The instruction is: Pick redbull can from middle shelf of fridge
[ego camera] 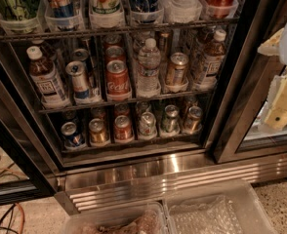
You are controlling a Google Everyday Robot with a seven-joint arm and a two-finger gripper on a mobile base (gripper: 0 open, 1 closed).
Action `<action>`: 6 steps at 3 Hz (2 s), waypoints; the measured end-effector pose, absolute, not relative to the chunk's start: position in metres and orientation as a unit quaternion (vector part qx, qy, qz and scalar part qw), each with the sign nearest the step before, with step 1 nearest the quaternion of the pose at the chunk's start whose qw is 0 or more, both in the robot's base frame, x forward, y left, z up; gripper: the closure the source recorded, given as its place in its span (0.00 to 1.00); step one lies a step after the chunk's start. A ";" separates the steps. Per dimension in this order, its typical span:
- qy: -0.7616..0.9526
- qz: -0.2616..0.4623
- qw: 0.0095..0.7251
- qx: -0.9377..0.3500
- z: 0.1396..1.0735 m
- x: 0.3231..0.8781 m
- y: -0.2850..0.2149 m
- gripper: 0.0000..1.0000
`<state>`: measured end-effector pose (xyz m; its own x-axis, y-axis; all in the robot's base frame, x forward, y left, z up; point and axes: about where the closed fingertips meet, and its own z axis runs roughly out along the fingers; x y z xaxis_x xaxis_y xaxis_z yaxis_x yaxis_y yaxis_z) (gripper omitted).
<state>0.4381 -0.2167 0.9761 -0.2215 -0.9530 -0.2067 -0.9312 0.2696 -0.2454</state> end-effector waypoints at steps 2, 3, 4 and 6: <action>0.780 -0.010 0.168 -0.603 0.965 0.436 -0.211 0.00; 0.786 0.061 0.183 -0.587 0.931 0.431 -0.192 0.00; 0.781 0.155 0.215 -0.566 0.904 0.428 -0.149 0.00; 0.743 0.220 0.276 -0.569 0.920 0.428 -0.088 0.00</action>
Offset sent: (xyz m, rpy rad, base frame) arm -0.0080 0.0132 -0.0310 0.1249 0.0620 0.0249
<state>0.4280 -0.0885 0.9204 -0.2009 -0.7232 -0.6608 -0.9664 0.2566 0.0131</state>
